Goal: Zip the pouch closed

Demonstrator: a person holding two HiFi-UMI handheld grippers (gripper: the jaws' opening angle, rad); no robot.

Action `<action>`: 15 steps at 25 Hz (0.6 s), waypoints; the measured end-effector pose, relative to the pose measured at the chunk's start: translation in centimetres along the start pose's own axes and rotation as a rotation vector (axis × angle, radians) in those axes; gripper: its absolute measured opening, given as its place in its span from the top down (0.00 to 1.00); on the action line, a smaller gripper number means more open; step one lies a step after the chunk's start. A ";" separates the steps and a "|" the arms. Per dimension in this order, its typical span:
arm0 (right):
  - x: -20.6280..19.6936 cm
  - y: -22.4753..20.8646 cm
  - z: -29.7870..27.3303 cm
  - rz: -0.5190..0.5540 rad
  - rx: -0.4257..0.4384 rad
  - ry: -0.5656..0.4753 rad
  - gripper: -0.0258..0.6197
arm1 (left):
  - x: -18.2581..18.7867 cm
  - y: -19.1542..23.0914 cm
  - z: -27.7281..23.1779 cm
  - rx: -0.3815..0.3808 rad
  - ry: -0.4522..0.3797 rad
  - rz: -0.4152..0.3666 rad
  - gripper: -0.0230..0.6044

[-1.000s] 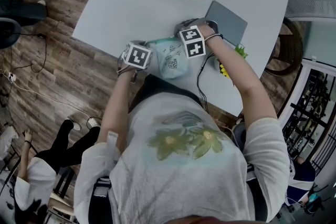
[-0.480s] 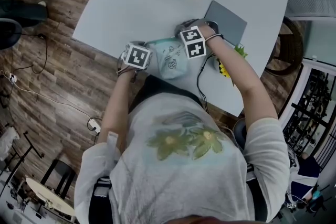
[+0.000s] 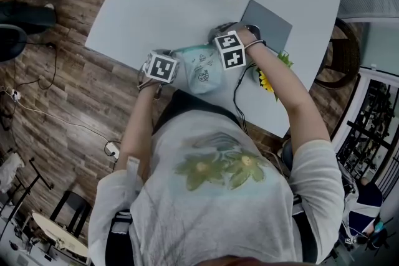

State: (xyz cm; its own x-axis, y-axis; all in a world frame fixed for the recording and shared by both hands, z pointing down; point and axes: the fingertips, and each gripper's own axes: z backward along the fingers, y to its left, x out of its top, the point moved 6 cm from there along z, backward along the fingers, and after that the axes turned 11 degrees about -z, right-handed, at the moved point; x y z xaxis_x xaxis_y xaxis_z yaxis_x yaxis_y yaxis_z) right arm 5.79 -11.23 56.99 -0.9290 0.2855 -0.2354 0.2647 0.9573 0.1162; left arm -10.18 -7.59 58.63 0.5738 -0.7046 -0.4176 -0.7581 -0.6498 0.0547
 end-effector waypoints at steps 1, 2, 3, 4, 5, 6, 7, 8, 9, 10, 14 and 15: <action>0.0 0.0 0.0 0.000 -0.001 -0.001 0.93 | -0.1 -0.1 -0.1 -0.009 -0.001 0.005 0.92; 0.0 0.0 0.0 -0.001 -0.002 -0.002 0.93 | -0.2 -0.4 -0.4 -0.026 -0.002 0.014 0.92; 0.0 0.1 0.1 -0.003 -0.002 -0.003 0.93 | -0.3 -0.6 -0.5 -0.036 -0.003 0.019 0.92; 0.0 0.1 0.1 -0.005 -0.002 -0.004 0.93 | -0.2 -0.5 -0.4 -0.029 -0.003 0.014 0.92; 0.0 0.1 0.1 -0.008 -0.003 -0.005 0.93 | -0.1 -0.2 -0.1 -0.012 -0.001 0.004 0.92; -0.1 0.1 0.1 -0.010 -0.003 -0.005 0.93 | 0.1 0.0 0.1 -0.001 0.001 -0.003 0.92; -0.2 0.1 0.1 -0.010 -0.005 -0.002 0.93 | 0.1 0.0 0.1 -0.001 0.001 -0.003 0.92; -0.3 0.1 0.1 -0.009 -0.006 0.002 0.93 | 0.1 -0.1 0.0 -0.004 0.001 -0.001 0.92; -0.5 0.1 0.1 -0.010 -0.006 0.004 0.93 | 0.0 0.0 0.1 0.002 0.003 -0.003 0.92; -0.6 0.1 0.1 -0.017 -0.006 0.002 0.93 | 0.0 0.1 0.2 0.010 0.005 -0.006 0.92; -1.1 0.1 0.1 -0.037 -0.006 -0.005 0.93 | 0.1 0.2 0.2 0.018 0.002 -0.009 0.92; -1.2 0.1 0.1 -0.036 -0.006 -0.004 0.93 | 0.2 0.2 0.2 0.013 0.001 -0.007 0.92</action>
State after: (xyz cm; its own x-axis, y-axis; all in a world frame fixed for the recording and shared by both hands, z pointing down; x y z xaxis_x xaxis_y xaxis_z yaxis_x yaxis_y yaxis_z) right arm 6.93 -11.48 57.13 -0.9370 0.2509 -0.2430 0.2295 0.9667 0.1134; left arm -10.31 -7.79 58.42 0.5797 -0.7001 -0.4169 -0.7578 -0.6512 0.0398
